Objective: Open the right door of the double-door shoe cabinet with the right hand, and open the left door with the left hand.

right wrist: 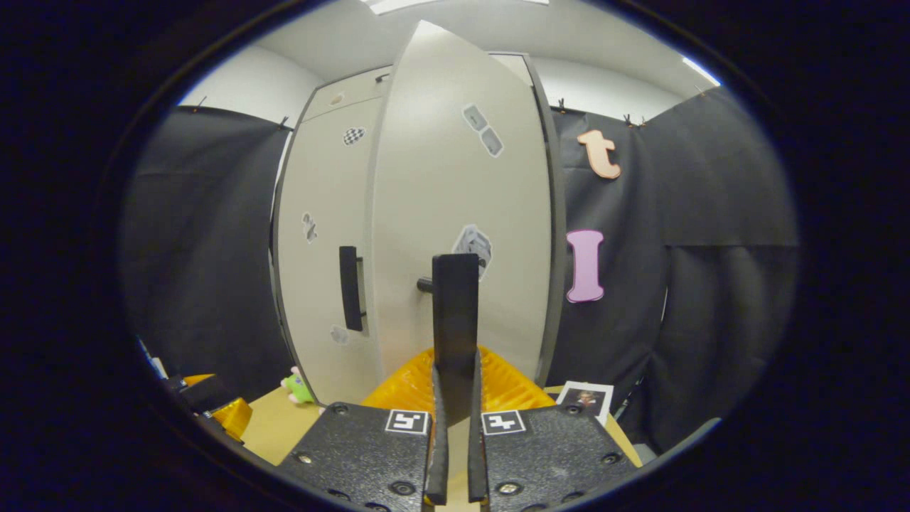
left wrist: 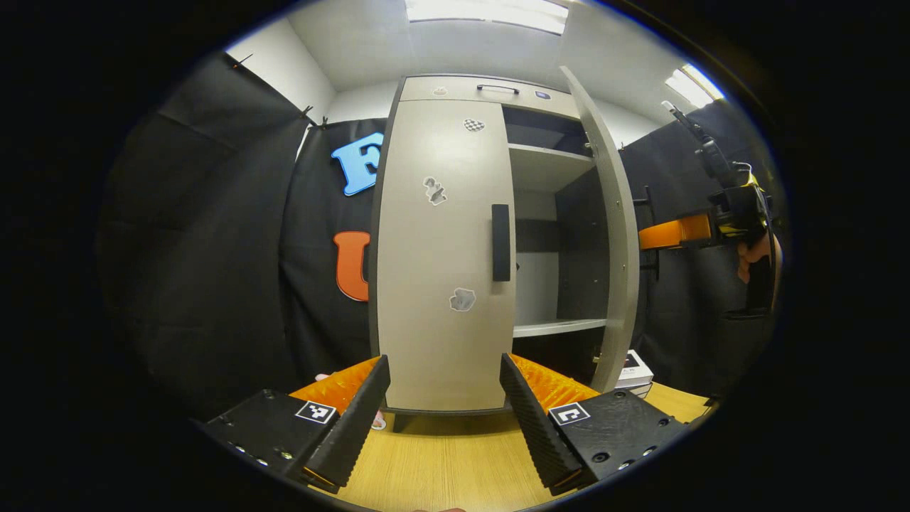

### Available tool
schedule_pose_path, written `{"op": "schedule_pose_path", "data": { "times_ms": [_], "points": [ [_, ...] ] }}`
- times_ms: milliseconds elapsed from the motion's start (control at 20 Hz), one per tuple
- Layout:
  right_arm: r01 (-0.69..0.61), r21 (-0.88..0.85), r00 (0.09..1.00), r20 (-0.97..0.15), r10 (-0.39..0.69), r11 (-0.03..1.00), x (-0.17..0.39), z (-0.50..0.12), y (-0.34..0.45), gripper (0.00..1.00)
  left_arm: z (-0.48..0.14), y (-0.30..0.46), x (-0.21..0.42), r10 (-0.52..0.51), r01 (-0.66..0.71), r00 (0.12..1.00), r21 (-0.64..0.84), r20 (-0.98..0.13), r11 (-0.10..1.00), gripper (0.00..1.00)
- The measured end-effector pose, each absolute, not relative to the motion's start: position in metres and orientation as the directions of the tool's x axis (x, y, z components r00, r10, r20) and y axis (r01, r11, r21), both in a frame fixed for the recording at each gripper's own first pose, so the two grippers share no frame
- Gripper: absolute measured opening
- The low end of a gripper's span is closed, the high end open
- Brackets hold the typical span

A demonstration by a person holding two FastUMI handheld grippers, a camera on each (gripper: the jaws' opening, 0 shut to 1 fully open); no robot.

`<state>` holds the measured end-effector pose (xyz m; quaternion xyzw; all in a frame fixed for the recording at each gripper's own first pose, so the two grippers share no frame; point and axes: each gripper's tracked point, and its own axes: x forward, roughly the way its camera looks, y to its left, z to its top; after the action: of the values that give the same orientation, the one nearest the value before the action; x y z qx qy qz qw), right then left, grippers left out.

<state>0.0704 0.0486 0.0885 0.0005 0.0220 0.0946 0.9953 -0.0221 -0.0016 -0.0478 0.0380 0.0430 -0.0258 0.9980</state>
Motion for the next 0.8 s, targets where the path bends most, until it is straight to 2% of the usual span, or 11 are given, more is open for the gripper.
{"op": "schedule_pose_path", "data": {
  "times_ms": [300, 400, 600, 700, 800],
  "points": [
    [-0.126, 0.012, 0.992, -0.027, 0.126, 0.992, 0.059, 0.089, 0.004, 0.13, -0.049, -0.029, -0.022, -0.095, 0.102, 0.992, 0.079, -0.088, 0.992, 0.93],
    [-0.078, 0.007, 0.997, -0.02, 0.078, 0.997, 0.055, 0.089, -0.017, 0.13, -0.051, -0.04, -0.02, -0.118, 0.125, 0.989, 0.082, -0.084, 0.989, 0.93],
    [0.049, -0.015, 0.999, -0.002, -0.049, 0.999, 0.064, 0.089, -0.071, 0.05, -0.049, -0.052, -0.017, -0.143, 0.149, 0.987, 0.093, -0.069, 0.984, 0.92],
    [-0.007, 0.066, 1.0, -0.016, 0.008, 0.998, 0.064, 0.088, -0.073, 0.04, -0.05, -0.055, -0.014, -0.15, 0.155, 0.986, 0.092, -0.067, 0.984, 0.92],
    [-0.033, 0.043, 0.999, -0.015, 0.033, 0.999, 0.067, 0.088, -0.085, 0.04, -0.051, -0.059, -0.013, -0.155, 0.161, 0.985, 0.09, -0.074, 0.983, 0.92]
  ]
}}
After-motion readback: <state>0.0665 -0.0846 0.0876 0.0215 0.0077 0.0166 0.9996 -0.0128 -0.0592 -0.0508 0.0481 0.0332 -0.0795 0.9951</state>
